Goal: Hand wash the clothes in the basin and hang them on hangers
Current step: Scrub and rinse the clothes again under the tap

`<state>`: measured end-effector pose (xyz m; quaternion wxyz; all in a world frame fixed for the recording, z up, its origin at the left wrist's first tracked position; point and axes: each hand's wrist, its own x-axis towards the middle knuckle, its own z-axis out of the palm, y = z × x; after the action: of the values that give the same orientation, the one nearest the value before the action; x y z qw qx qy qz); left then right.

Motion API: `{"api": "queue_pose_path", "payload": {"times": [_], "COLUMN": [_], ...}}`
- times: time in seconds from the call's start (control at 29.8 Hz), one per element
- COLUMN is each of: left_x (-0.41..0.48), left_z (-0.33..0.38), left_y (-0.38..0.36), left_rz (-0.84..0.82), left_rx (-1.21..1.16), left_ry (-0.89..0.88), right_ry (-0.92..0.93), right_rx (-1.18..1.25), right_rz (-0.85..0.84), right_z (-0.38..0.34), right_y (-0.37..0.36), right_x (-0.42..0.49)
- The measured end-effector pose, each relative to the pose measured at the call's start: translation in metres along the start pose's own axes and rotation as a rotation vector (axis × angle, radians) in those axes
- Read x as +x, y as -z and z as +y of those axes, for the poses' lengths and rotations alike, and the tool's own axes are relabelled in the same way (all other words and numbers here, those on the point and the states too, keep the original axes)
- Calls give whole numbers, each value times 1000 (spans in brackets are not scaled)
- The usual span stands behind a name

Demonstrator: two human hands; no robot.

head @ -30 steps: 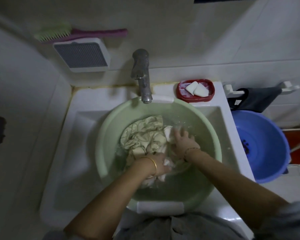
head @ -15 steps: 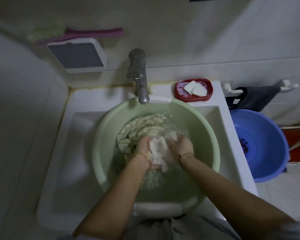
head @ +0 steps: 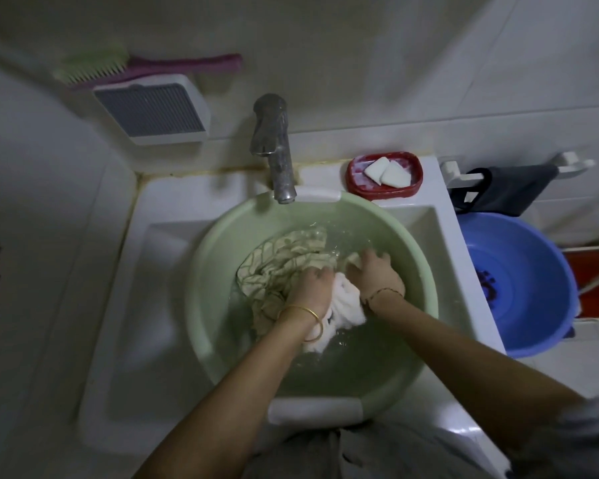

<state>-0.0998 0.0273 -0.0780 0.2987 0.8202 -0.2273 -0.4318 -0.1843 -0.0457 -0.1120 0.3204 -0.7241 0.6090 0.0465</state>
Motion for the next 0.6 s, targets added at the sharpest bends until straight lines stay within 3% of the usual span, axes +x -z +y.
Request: {"api": "queue_pose_path", "payload": {"times": [0.1,0.2,0.27,0.37,0.44,0.47,0.54,0.6], "left_x": [0,-6,-4,1,2,6,17,23], "left_z": [-15,-41,-51,-57,-51,-49,-45,-37], "left_y": [5,-10,-18,-12,-5,-5,0,7], "left_rz": [-141,-271,-292,-311,-288,-258,-147,-117], "left_rx": [442,1014,1189,1194,1097,939,357,-299], "left_ry": [-83,-67,-8,84,-4,-41,29,308], "right_ry": [195,300,369,353,244,175,28,-81], "right_rx": [-456,-668,-813,-890,-740,-568,-157,127], "right_rz": [-124,-266,-326,-263,-231,-234,-236,-224], "right_z": [4,6,12,14,8,5,-2,-10], "right_y": [-1,-22,-37,-36,-30,-31,-34,-27], "right_x": [-2,-12,-16,-9,-8,-8,-10,-14]}}
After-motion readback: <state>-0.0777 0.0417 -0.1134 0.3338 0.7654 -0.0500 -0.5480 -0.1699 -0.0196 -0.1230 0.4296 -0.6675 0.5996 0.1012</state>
